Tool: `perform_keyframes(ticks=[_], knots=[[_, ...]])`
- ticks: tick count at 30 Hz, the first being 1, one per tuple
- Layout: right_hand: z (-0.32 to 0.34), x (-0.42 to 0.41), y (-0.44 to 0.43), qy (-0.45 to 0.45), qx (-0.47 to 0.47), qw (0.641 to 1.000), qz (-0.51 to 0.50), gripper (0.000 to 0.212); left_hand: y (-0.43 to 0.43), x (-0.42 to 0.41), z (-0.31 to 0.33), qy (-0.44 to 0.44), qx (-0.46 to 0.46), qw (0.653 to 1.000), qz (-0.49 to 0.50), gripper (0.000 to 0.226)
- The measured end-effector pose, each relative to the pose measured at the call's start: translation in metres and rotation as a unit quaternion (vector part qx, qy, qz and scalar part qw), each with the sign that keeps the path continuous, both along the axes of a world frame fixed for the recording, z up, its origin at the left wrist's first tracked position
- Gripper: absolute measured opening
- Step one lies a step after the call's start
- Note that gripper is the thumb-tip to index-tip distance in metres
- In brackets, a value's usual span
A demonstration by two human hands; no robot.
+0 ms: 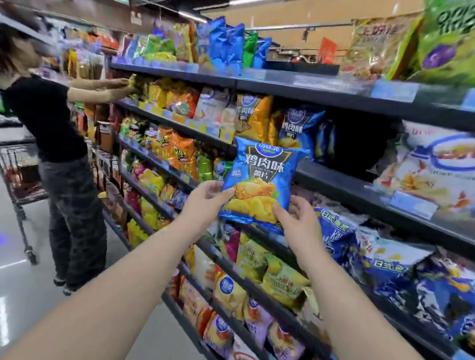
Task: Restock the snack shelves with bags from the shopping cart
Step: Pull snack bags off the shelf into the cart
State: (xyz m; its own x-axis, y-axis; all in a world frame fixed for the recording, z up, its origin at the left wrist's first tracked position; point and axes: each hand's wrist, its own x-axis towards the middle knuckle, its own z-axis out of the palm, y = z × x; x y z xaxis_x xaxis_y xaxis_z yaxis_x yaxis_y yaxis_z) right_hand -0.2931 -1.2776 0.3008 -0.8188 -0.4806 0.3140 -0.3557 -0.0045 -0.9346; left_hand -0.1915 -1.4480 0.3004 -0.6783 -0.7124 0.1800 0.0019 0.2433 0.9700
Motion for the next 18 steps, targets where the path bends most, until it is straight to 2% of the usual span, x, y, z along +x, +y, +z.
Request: perform_keyframes(ticks=[3, 8, 12, 15, 18], knots=[[0.017, -0.049, -0.019, 0.036, 0.001, 0.999, -0.041, 0.032, -0.024, -0.050, 0.017, 0.030, -0.024, 0.999, -0.030, 0.040], [0.042, -0.121, -0.043, 0.110, 0.014, 0.990, -0.087, 0.049, -0.055, -0.126, 0.043, 0.086, -0.113, 0.986, -0.085, 0.057], [0.063, -0.177, -0.066, 0.142, 0.036, 0.982, -0.121, 0.057, -0.085, -0.178, 0.061, 0.094, -0.163, 0.968, -0.166, 0.057], [0.067, -0.209, -0.078, 0.149, 0.031, 0.981, -0.124, 0.053, -0.107, -0.211, 0.063, 0.106, -0.193, 0.948, -0.228, 0.078], [0.063, -0.223, -0.087, 0.184, 0.042, 0.977, -0.097, 0.058, -0.123, -0.239, 0.058, 0.132, -0.225, 0.935, -0.240, 0.081]])
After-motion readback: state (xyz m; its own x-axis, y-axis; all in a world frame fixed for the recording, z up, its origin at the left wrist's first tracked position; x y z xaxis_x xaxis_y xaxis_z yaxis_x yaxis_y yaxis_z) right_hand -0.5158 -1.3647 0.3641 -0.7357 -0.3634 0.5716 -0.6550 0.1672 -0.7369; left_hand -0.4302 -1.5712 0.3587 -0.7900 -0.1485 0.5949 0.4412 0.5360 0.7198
